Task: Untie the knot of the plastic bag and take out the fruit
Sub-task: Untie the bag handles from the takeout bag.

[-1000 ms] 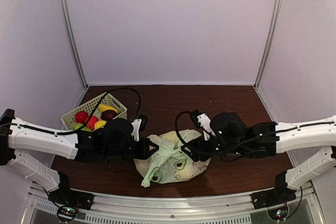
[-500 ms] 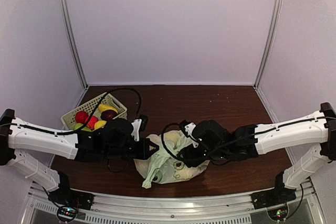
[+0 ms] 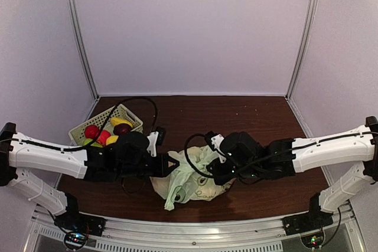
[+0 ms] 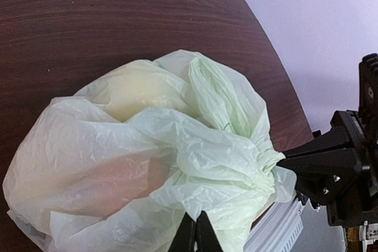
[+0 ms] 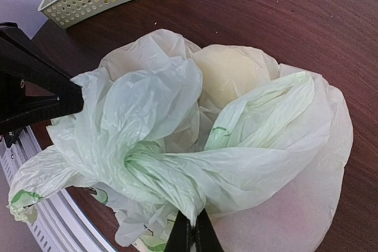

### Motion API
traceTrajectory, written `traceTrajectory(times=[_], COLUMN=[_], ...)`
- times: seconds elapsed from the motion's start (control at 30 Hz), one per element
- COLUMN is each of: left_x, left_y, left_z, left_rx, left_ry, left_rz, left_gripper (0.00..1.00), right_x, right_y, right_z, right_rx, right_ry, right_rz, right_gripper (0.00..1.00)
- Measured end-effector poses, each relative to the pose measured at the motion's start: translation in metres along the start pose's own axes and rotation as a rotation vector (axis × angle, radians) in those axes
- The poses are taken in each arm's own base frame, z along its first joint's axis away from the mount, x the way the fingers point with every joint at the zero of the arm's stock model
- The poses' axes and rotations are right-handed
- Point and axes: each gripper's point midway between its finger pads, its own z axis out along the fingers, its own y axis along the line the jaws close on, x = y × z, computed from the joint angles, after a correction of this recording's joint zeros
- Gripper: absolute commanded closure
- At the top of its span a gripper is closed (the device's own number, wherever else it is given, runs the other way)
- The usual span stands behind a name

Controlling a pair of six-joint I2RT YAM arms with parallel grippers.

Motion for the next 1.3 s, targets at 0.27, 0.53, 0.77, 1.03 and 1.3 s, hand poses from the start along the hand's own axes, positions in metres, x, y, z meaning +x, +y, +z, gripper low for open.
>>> traceTrajectory(times=[0.27, 0.53, 0.77, 1.03, 1.3], left_x=[-0.035, -0.013, 0.005, -0.011, -0.053], left_y=[-0.019, 0.005, 0.020, -0.007, -0.053], left_z=[-0.019, -0.020, -0.014, -0.007, -0.019], left_rx=[0.049, 0.026, 0.000, 0.023, 0.027], left_ry=[-0.102, -0.063, -0.017, 0.009, -0.046], left_rz=[-0.010, -0.033, -0.043, 0.071, 0.206], left_gripper=[1.00, 1.00, 1.00, 0.38, 0.09], right_x=[-0.033, 0.012, 0.029, 0.027, 0.020], right_y=[-0.002, -0.019, -0.020, -0.017, -0.014], right_z=[-0.042, -0.023, -0.014, -0.016, -0.020], right_rx=[-0.014, -0.004, -0.017, -0.026, -0.043], right_ry=[-0.120, -0.054, -0.017, -0.015, -0.029], right_rz=[0.029, 0.068, 0.089, 0.082, 0.090], right_gripper=[1.00, 1.00, 1.00, 0.98, 0.62])
